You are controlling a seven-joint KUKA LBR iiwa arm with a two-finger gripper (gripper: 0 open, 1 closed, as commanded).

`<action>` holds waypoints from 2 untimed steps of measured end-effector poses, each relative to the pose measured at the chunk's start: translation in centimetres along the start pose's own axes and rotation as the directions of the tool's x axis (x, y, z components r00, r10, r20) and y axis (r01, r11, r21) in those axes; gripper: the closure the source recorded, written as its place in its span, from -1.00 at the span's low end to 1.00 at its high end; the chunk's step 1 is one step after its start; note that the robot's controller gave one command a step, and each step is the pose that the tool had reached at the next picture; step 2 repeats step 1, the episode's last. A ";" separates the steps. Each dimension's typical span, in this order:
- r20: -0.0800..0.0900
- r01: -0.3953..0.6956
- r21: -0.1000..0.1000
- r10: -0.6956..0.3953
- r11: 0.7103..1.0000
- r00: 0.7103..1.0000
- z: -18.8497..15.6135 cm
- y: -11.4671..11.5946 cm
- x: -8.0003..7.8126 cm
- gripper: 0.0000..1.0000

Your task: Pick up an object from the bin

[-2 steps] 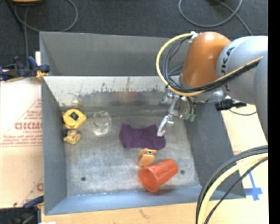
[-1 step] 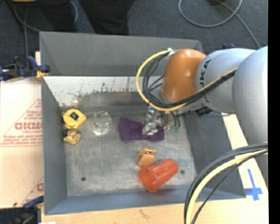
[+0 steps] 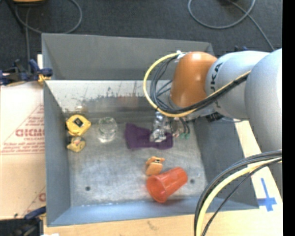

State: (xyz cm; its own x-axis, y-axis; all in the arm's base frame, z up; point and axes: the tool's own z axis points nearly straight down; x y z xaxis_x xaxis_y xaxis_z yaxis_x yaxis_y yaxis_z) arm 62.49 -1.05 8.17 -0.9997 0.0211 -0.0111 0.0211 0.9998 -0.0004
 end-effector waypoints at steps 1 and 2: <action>-0.005 0.022 0.001 -0.022 1.000 1.000 -13.8 -0.2 0.0 1.00; -0.005 0.022 0.001 -0.022 1.000 1.000 -13.8 -0.2 0.0 1.00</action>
Offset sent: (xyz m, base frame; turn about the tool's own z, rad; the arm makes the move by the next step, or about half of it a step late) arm 0.0000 0.0000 0.0000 0.0000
